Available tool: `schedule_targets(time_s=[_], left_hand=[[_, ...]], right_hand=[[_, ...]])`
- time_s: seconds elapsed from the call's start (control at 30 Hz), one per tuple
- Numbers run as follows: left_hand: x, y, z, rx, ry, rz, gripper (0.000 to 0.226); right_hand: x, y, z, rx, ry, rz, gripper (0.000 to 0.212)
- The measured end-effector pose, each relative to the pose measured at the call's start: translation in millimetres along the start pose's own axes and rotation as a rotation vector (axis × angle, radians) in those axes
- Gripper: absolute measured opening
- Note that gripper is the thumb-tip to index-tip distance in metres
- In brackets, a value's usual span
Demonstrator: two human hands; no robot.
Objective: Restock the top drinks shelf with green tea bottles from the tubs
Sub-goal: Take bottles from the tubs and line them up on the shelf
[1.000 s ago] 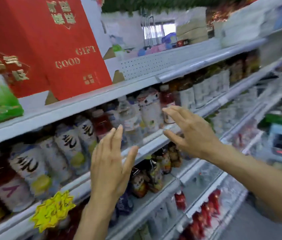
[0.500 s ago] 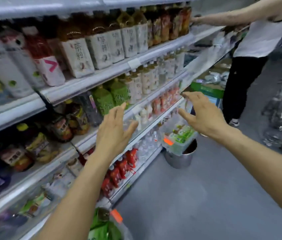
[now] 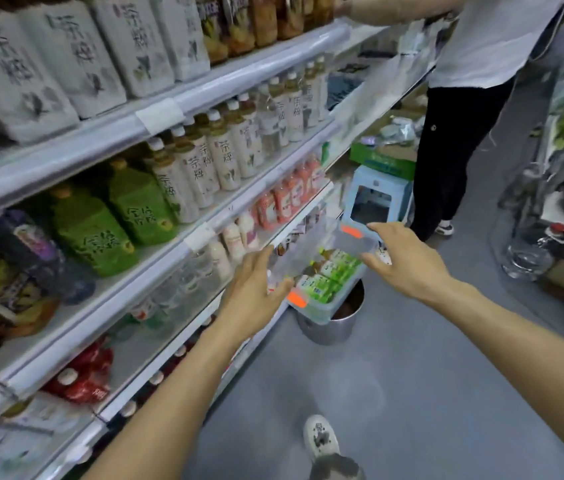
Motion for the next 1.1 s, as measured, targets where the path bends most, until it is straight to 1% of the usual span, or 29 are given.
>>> schedule_targets(time_s=[0.07, 0.13, 0.23, 0.3, 0.37, 0.43, 0.47, 0.57, 0.63, 0.73, 0.87, 0.97, 1.1], left_hand=[[16, -38, -24, 0.046, 0.015, 0.051, 0.076], [31, -73, -44, 0.055, 0.053, 0.118, 0.07], [51, -117, -72, 0.058, 0.163, 0.21, 0.069], [60, -140, -88, 0.039, 0.253, 0.296, 0.069], [70, -158, -106, -0.006, 0.358, 0.399, 0.063], [82, -172, -127, -0.017, 0.426, 0.512, 0.051], [89, -178, -139, -0.024, 0.464, 0.574, 0.05], [107, -194, -175, -0.054, 0.577, 0.728, 0.06], [118, -204, -202, -0.078, 0.623, 0.837, 0.061], [135, -221, -244, -0.094, 0.639, 0.962, 0.055], [159, -244, -302, -0.116, 0.665, 1.109, 0.062], [177, -258, -340, -0.137, 0.665, 1.201, 0.071], [202, -269, -383, -0.103, 0.5, 1.274, 0.082]], right_hand=[[-6, -45, -12, 0.055, 0.0, -0.005, 0.056], [-11, -88, -25, 0.128, 0.03, 0.011, 0.057], [-19, -147, -43, 0.192, 0.046, 0.024, 0.058], [-25, -179, -59, 0.235, 0.036, 0.0, 0.056], [-34, -204, -80, 0.306, 0.029, -0.02, 0.053], [-44, -228, -107, 0.39, 0.047, -0.03, 0.052], [-50, -240, -120, 0.423, 0.05, -0.024, 0.052], [-69, -275, -164, 0.516, 0.039, 0.001, 0.053], [-82, -300, -193, 0.581, 0.052, 0.016, 0.054], [-99, -333, -233, 0.676, 0.091, 0.021, 0.055], [-123, -370, -278, 0.769, 0.142, 0.034, 0.051], [-140, -394, -310, 0.818, 0.163, 0.039, 0.044], [-154, -418, -354, 0.873, 0.188, 0.037, 0.038]])
Point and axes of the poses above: each hand's wrist, its own y-axis away from the middle knuckle, its own z-axis out of the back of the hand, x = y × z, the point moved 2 cm from there along -y, towards the middle knuckle, and after that the axes turned 15 degrees about -z, right-handed, at the moved point
